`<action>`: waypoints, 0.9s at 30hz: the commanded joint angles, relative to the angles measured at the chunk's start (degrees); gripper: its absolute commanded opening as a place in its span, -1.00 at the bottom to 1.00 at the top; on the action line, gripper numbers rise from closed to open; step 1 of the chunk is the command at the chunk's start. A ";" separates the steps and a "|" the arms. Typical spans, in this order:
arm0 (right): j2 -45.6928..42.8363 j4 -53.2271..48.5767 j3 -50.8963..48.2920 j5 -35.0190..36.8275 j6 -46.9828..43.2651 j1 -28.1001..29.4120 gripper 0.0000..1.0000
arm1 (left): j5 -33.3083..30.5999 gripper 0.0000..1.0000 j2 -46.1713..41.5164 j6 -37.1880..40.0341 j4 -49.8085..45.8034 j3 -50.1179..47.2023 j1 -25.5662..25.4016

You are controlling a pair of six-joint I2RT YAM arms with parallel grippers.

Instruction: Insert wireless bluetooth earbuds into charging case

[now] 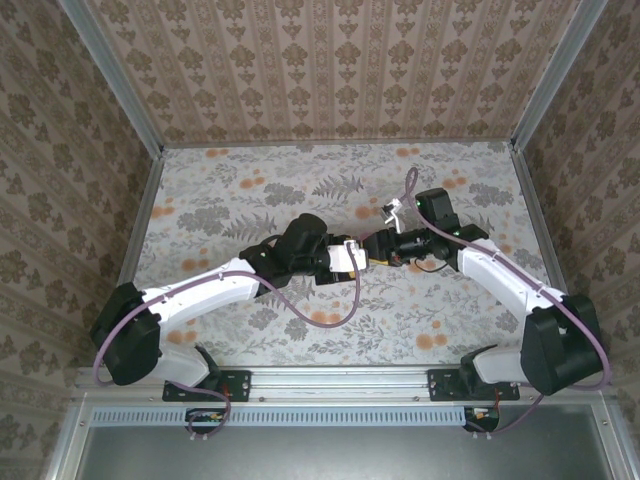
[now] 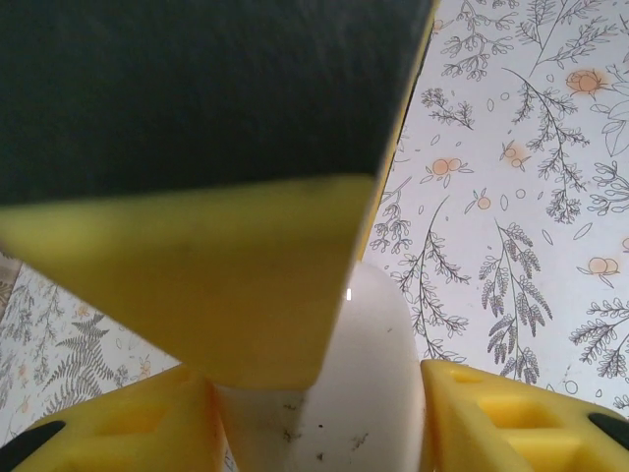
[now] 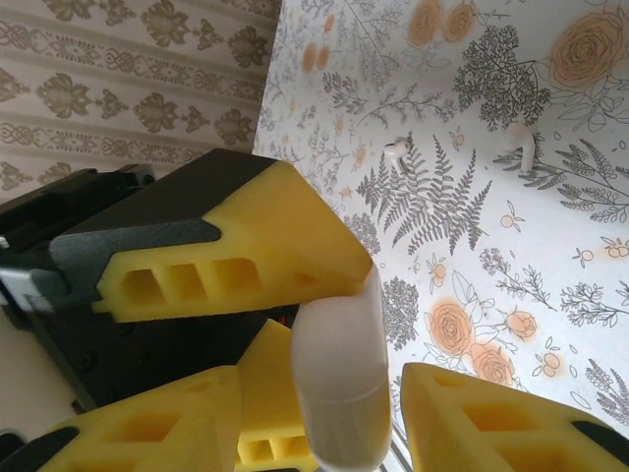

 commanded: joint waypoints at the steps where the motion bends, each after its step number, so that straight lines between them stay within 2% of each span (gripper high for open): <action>1: 1.25 -2.77 2.22 0.39 -2.57 0.64 -0.07 | 0.95 0.03 -1.32 0.85 -1.00 1.88 -0.52; 6: 2.41 -3.41 2.70 1.45 -3.32 1.09 -0.19 | 1.02 0.03 -1.43 0.75 -1.44 2.19 -0.54; 13: 2.35 -3.12 2.69 3.41 -3.55 1.17 -0.48 | 0.99 0.04 -1.58 0.56 -1.64 2.28 -0.63; 16: 1.45 -2.01 2.15 4.16 -3.59 1.17 -0.55 | 0.61 0.24 -1.84 0.39 -1.28 2.06 -0.59; 18: 0.65 -0.95 1.72 4.46 -3.57 1.09 -0.56 | 0.39 0.50 -2.21 -0.68 -0.73 1.70 -0.59; 20: -0.48 1.07 0.84 4.60 -3.36 0.76 -0.57 | 0.51 0.64 -3.51 -2.48 0.59 0.77 -0.43; 21: -1.38 2.48 0.01 4.25 -3.35 0.55 -0.57 | 0.64 0.80 -4.67 -3.86 2.12 -0.28 -0.14; 22: -2.09 3.80 -0.57 4.16 -3.42 0.32 -0.57 | 1.04 0.87 -5.82 -5.18 3.42 -1.34 0.29; 25: -5.16 8.41 -3.07 2.98 -4.78 -0.37 -0.56 | 4.82 0.89 -10.14 -11.44 6.55 -4.28 3.09; 27: -7.50 12.12 -5.00 2.03 -6.60 -1.00 -0.55 | 9.83 0.87 -13.24 -17.42 8.50 -6.22 6.34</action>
